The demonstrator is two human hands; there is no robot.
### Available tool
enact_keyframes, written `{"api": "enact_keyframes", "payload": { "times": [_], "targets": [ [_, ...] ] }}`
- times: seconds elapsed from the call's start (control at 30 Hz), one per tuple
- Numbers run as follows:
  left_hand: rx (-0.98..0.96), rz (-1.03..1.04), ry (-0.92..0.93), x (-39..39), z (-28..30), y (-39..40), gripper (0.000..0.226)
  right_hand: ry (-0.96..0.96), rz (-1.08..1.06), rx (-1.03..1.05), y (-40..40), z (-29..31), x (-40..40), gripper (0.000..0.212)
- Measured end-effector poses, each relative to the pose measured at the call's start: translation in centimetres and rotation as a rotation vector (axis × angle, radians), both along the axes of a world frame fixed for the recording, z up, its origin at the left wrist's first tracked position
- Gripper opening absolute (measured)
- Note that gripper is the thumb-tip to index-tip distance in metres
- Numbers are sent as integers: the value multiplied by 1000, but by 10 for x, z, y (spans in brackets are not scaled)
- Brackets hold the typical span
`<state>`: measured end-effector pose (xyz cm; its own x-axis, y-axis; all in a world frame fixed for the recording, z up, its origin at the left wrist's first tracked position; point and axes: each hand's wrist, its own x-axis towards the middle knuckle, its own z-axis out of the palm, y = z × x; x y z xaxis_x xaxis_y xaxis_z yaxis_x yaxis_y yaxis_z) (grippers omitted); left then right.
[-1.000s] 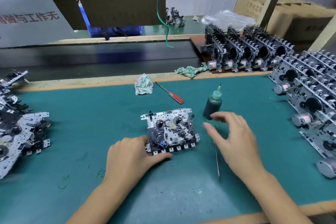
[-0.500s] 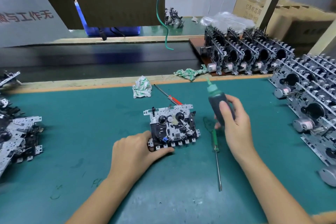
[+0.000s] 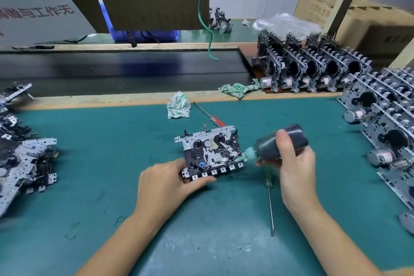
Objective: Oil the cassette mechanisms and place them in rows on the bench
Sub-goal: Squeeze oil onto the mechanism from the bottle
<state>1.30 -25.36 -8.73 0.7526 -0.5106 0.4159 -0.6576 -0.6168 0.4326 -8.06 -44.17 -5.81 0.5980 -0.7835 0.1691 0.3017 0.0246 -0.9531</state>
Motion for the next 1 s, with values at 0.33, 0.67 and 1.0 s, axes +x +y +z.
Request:
{"api": "enact_keyframes", "payload": {
  "times": [0.33,0.67,1.0],
  "targets": [
    [-26,-31,-37,0,-2,-1,58,35,-6,-319,3,-7,-2,26],
    [-23,-31,-38,0,-2,0,57,12,16,-341,3,-9,-2,24],
    [-13,-20,-15,-1,-3,0,57,16,23,-358,4,-7,-3,24]
  ]
}}
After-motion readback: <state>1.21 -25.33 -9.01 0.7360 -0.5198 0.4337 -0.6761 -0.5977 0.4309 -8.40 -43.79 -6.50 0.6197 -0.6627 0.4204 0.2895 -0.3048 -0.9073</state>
